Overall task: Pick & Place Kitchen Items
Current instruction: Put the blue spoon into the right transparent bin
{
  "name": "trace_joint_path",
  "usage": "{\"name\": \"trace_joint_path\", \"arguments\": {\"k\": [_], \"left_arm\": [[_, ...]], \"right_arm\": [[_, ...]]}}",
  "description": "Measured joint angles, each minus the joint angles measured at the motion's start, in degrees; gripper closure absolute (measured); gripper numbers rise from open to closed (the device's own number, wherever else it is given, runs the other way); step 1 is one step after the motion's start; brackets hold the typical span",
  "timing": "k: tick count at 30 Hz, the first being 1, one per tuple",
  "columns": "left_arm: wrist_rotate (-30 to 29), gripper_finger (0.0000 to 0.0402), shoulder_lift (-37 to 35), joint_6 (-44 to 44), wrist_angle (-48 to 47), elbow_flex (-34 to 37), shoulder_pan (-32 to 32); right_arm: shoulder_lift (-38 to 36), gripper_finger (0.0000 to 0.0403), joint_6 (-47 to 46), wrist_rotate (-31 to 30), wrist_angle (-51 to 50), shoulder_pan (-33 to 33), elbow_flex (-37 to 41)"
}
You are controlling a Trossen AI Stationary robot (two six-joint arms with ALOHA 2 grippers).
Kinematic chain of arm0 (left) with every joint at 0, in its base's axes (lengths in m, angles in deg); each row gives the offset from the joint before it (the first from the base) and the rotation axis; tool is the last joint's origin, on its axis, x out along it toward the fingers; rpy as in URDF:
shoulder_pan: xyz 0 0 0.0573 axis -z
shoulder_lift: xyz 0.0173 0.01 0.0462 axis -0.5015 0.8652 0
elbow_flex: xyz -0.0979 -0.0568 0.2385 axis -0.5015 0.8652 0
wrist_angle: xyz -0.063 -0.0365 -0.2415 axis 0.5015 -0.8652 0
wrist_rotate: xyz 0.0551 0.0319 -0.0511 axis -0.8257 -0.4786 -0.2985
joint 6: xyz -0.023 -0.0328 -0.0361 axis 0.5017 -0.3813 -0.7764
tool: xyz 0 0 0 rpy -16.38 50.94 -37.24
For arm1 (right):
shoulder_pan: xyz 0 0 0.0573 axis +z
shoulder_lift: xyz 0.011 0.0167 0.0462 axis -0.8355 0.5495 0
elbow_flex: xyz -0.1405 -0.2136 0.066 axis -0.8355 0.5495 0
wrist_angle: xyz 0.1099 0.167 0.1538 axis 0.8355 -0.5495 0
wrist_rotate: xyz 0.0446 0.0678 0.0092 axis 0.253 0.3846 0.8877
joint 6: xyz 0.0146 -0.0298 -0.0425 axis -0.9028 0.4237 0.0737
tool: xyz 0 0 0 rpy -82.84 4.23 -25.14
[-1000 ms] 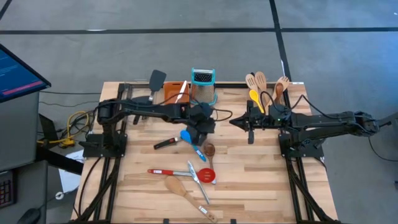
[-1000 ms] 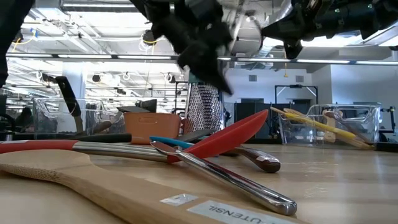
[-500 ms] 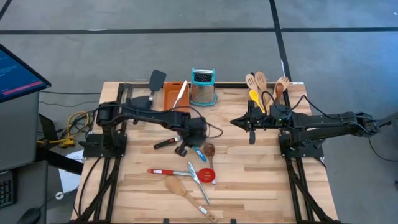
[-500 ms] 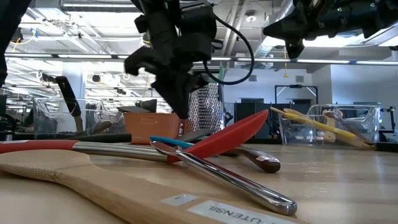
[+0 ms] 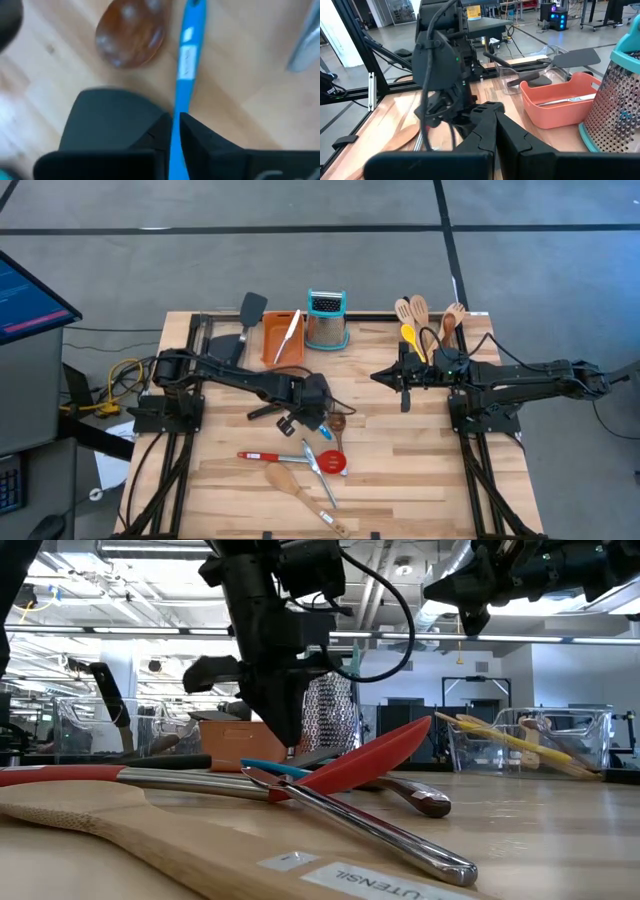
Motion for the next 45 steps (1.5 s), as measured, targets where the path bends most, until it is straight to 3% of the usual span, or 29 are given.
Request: {"name": "trace_joint_path", "arguments": {"k": [6,11,17,35,45], "left_arm": [[0.0,0.0328,0.0,-1.9,1.1,0.0,-0.9],[6.2,0.0291,0.0,-4.6,1.1,0.1,-1.2],[6.7,0.0279,0.0,-4.8,1.3,0.1,-1.4],[6.9,0.0305,7.3,-5.0,2.2,-0.2,-1.8],[7.9,0.0393,5.4,-5.6,2.1,0.2,-1.7]], "right_arm": [[0.0,0.0403,0.0,0.0,0.0,0.0,0.0],[0.0,0.0403,0.0,0.0,0.0,0.0,0.0],[0.0,0.0403,0.0,0.0,0.0,0.0,0.0],[0.0,0.0403,0.9,0.0,0.0,0.0,0.0],[0.0,0.0403,1.4,-0.1,0.0,0.0,0.0]]}}
